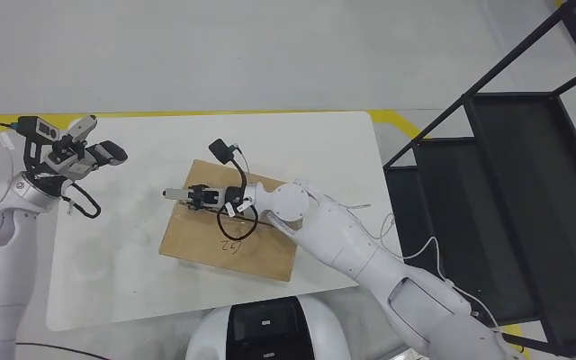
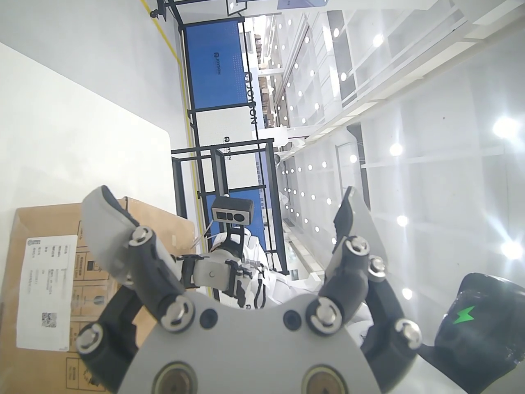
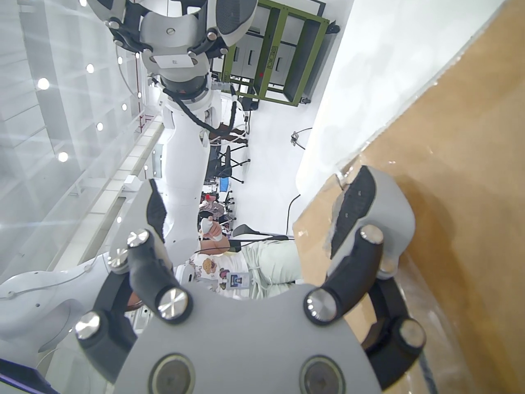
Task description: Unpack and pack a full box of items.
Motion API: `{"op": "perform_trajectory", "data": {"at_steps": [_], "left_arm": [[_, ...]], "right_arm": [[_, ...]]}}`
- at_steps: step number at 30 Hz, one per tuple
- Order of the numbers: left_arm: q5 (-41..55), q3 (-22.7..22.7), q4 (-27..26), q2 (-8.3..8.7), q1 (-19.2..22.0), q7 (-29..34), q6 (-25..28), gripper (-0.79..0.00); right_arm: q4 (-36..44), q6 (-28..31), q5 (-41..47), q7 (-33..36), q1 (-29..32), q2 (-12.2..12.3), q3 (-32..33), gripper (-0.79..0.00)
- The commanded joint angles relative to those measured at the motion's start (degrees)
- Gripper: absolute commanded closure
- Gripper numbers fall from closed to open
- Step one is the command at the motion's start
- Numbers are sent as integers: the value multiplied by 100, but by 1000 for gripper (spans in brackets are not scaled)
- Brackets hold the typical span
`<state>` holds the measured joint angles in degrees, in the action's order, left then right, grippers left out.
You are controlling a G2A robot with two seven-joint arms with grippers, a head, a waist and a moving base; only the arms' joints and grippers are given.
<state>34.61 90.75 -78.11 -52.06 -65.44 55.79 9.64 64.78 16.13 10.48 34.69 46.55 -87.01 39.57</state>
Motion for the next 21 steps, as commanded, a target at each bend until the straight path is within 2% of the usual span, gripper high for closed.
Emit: {"op": "perform_trajectory", "data": {"at_steps": [1, 14, 21], "left_arm": [[-1, 24, -11, 2, -21, -5, 5, -785], [48, 193, -100, 8, -197, -83, 44, -785], [51, 159, -97, -5, -195, -76, 61, -785]], "right_arm": [[-106, 26, 51, -37, -67, -54, -54, -785], [-910, 371, 350, -172, -421, -432, -318, -785], [-706, 543, -4, -340, -314, -431, -230, -785]]}}
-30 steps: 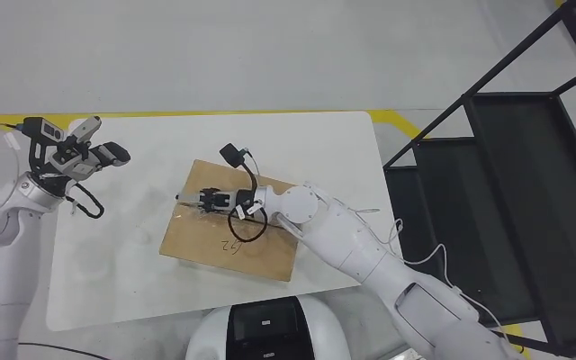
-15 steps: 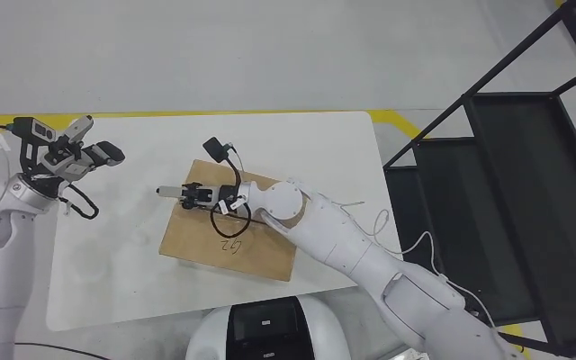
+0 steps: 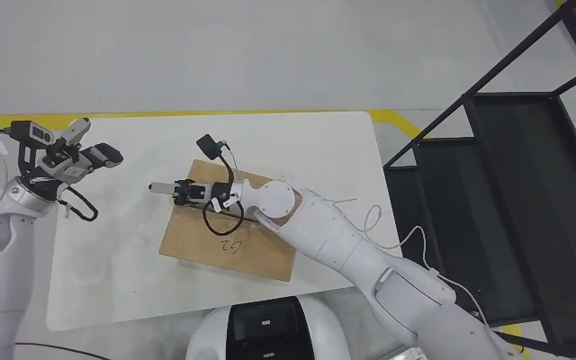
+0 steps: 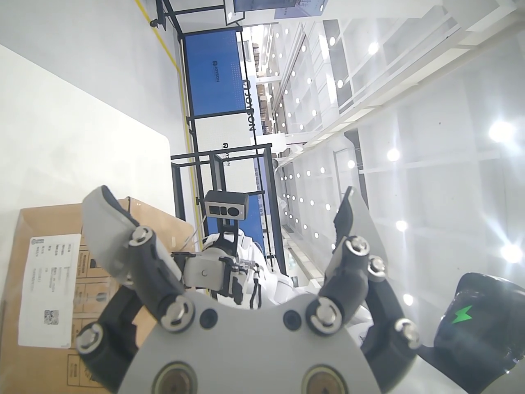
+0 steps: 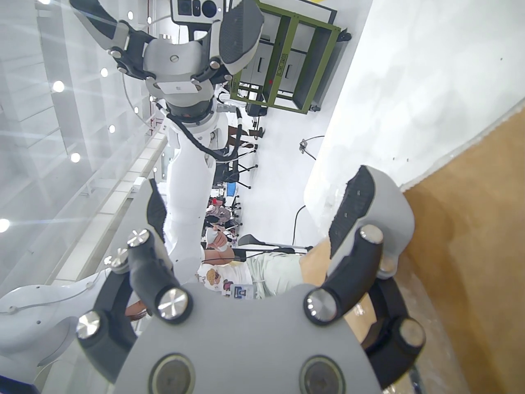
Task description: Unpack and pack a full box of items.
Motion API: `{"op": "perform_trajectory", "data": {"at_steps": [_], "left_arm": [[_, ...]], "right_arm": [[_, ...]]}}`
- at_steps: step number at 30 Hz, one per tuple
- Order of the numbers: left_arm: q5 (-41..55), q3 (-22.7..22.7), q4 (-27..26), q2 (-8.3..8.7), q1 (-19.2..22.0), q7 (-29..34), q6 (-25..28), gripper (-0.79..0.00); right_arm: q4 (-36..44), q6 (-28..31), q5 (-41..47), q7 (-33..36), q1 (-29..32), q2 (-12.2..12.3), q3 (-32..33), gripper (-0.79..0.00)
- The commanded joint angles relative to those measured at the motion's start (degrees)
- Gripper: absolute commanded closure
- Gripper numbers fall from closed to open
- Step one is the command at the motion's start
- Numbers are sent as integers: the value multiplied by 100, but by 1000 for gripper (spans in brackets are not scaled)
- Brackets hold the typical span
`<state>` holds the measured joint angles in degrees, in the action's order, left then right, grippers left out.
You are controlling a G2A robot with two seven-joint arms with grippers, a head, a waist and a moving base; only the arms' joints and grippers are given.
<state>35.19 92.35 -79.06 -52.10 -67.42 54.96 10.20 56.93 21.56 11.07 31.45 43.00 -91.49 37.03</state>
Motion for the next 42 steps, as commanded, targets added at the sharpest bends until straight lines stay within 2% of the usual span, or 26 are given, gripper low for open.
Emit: {"op": "perform_trajectory", "data": {"at_steps": [1, 3, 13, 18, 25, 35, 42], "left_arm": [[-8, -4, 2, -2, 4, 8, 11, -785], [-2, -14, -1, -6, 9, 12, 12, -785], [-33, -225, 16, -44, 129, 47, 17, -785], [-62, -267, 21, -54, 154, 76, 51, -785], [-75, -315, 5, -66, 165, 110, 52, -785], [-104, -299, -31, -70, 155, 119, 44, -785], [-114, -352, -108, -82, 183, 155, 34, -785]], "right_arm": [[220, -1, -151, -40, 123, 50, 74, -785], [573, -3, -339, -28, 353, 141, 196, -785], [2909, -780, -1674, 63, 1953, 718, 1122, -785], [3683, -1237, -2369, 50, 2688, 925, 1523, -785], [3880, -1464, -2582, -16, 3235, 1062, 1860, -785], [3823, -1316, -2514, -187, 3603, 1155, 2078, -785], [4103, -1114, -2477, -275, 4112, 1267, 2379, -785]]}}
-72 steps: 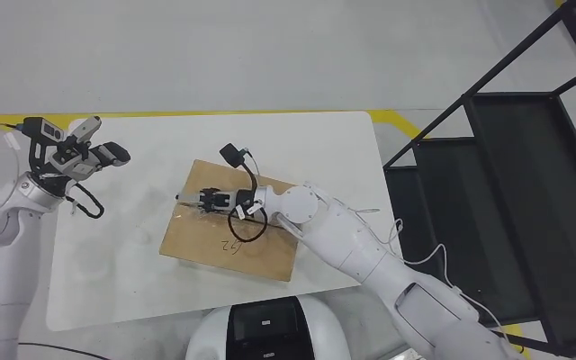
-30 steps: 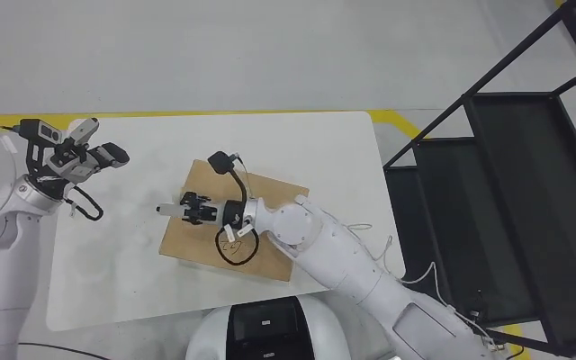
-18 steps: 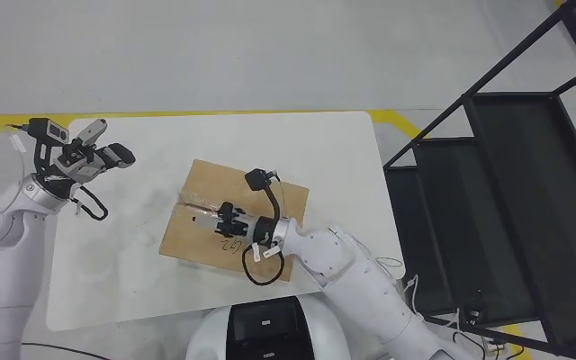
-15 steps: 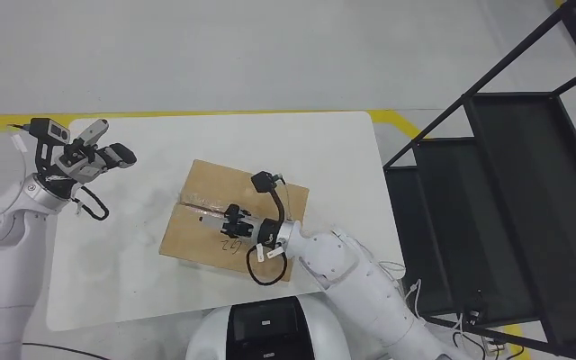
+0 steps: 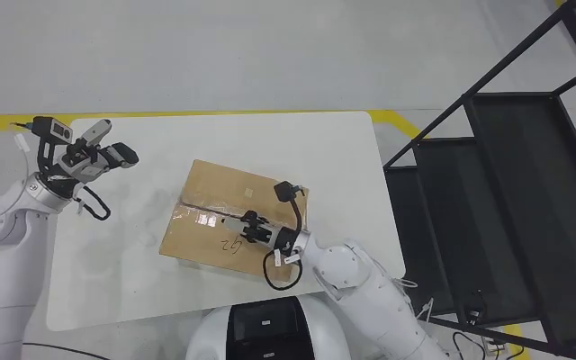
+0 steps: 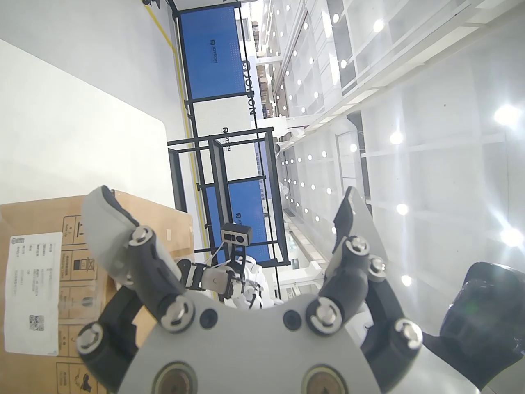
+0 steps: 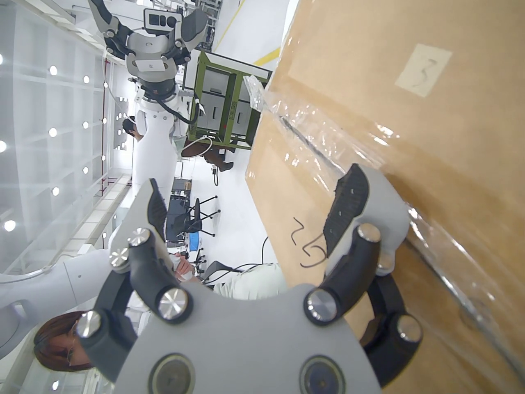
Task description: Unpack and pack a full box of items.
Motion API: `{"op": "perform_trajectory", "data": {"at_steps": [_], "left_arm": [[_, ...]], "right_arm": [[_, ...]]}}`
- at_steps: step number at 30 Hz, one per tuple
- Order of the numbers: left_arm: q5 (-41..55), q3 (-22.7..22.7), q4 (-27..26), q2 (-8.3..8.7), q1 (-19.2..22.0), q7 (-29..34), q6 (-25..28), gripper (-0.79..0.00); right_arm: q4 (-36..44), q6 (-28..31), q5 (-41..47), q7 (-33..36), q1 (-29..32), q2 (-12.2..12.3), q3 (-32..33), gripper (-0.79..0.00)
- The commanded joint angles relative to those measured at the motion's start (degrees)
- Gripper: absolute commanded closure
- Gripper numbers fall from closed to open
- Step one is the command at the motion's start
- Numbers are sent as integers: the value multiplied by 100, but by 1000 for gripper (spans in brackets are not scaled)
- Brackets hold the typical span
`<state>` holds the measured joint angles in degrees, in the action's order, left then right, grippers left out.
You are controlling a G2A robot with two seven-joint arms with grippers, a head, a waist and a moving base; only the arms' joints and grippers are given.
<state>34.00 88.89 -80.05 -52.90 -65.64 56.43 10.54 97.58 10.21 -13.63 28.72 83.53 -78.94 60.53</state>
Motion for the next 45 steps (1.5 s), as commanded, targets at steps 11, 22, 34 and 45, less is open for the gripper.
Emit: {"op": "perform_trajectory", "data": {"at_steps": [11, 22, 34, 45], "left_arm": [[162, -142, -213, -18, 85, 418, -58, -785], [-324, -769, -497, -37, 231, 1208, -391, -785], [-541, -1826, -100, -164, 742, 1988, -834, -785], [-1130, -2239, 415, -252, 1124, 1514, -733, -785]], "right_arm": [[650, 442, -81, -215, 1147, 227, 673, -785], [1503, 1600, -172, -857, 2724, 444, 1625, -785], [1923, 2557, -133, -1917, 4037, 551, 2534, -785], [1902, 2594, -136, -1718, 3802, 591, 2396, -785]]}}
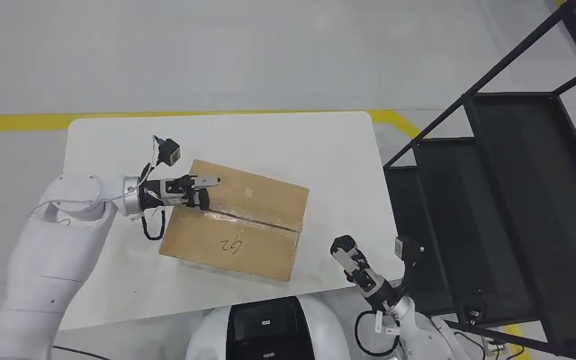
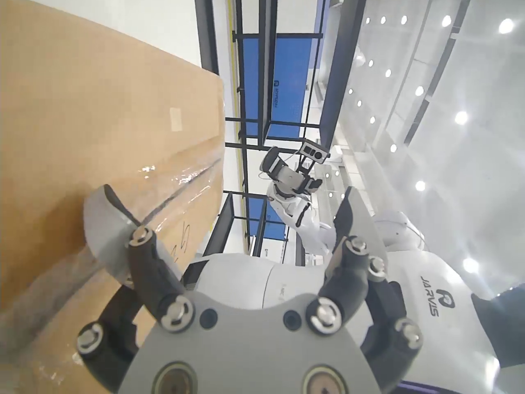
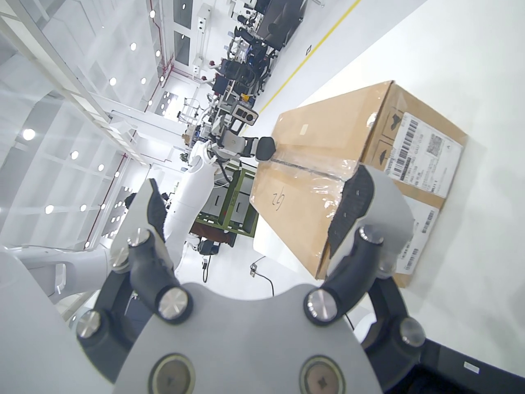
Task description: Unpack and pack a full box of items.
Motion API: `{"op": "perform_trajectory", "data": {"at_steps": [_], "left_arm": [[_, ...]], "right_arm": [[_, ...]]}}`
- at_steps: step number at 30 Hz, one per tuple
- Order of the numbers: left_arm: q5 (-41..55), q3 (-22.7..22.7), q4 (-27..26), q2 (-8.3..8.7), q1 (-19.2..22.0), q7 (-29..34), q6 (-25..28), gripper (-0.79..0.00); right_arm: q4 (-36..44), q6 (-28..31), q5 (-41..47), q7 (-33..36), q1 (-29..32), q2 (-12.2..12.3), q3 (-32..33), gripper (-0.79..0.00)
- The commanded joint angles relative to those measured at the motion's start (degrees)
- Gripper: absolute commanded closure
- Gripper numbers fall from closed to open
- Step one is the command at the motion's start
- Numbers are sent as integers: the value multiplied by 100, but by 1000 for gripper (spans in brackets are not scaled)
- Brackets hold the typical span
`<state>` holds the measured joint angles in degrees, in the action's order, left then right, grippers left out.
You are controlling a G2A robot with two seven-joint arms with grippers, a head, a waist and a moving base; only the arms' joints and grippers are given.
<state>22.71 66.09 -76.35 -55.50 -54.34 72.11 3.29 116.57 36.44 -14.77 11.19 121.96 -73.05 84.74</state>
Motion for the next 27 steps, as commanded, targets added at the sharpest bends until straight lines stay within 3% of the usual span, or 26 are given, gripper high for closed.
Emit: {"op": "perform_trajectory", "data": {"at_steps": [1, 16, 27], "left_arm": [[-50, 94, 65, 24, -23, -79, 14, -785], [-89, 1100, -295, 280, -711, -209, 169, -785], [-178, 1246, -373, 323, -926, -480, 126, -785]], "right_arm": [[13, -51, -30, 82, -106, 4, -78, -785], [171, -367, -318, 52, -330, 45, -215, -785], [344, -518, -515, 39, -377, 79, -285, -785]]}}
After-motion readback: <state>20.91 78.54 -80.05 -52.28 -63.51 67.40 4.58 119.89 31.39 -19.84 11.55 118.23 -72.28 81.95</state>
